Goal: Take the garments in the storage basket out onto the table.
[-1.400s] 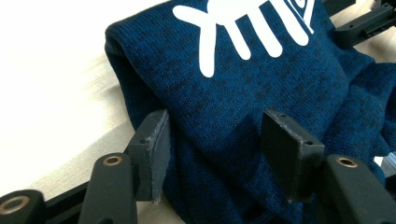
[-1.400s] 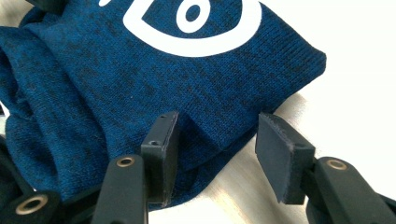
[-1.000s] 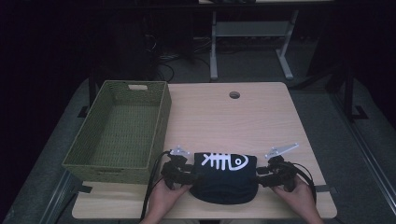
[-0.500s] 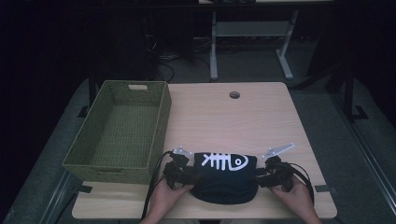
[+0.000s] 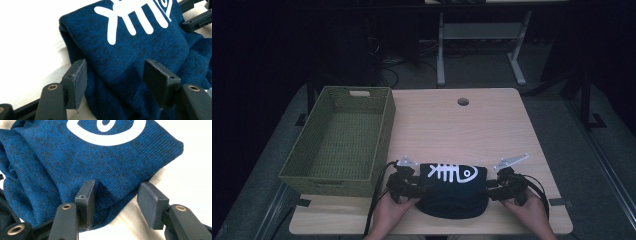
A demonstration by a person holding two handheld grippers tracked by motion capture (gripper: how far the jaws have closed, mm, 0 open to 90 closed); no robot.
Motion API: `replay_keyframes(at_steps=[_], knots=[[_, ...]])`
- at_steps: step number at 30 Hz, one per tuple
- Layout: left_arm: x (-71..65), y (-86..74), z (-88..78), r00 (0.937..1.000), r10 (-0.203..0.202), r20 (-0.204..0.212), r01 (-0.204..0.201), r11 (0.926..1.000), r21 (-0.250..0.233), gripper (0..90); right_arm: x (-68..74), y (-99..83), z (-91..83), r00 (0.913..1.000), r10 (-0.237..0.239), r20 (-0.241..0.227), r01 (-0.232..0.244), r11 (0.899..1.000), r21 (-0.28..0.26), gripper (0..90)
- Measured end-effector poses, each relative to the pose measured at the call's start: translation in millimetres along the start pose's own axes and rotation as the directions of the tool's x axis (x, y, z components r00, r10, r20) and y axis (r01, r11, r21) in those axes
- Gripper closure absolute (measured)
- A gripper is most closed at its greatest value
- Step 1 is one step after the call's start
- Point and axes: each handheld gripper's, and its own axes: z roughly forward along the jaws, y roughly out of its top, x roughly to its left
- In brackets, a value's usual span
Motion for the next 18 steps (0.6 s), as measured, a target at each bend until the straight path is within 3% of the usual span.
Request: replay_keyframes(at_steps=[9, 18], knots=[[6.9, -3.3, 7.6, 0.9986, -0.05, 0.015, 0.049, 0.9979, 0.043, 32.1, -1.1, -0.3, 1.5, 1.0, -0.001, -0.005, 0.001, 1.0, 0.005, 49.2], [4.3, -1.7, 9.2, 0.9996, -0.027, 0.013, 0.026, 0.9981, 0.057, 39.5, 0.4, 0.5, 4.9, 1.0, -0.003, -0.008, 0.003, 1.0, 0.018, 53.7]])
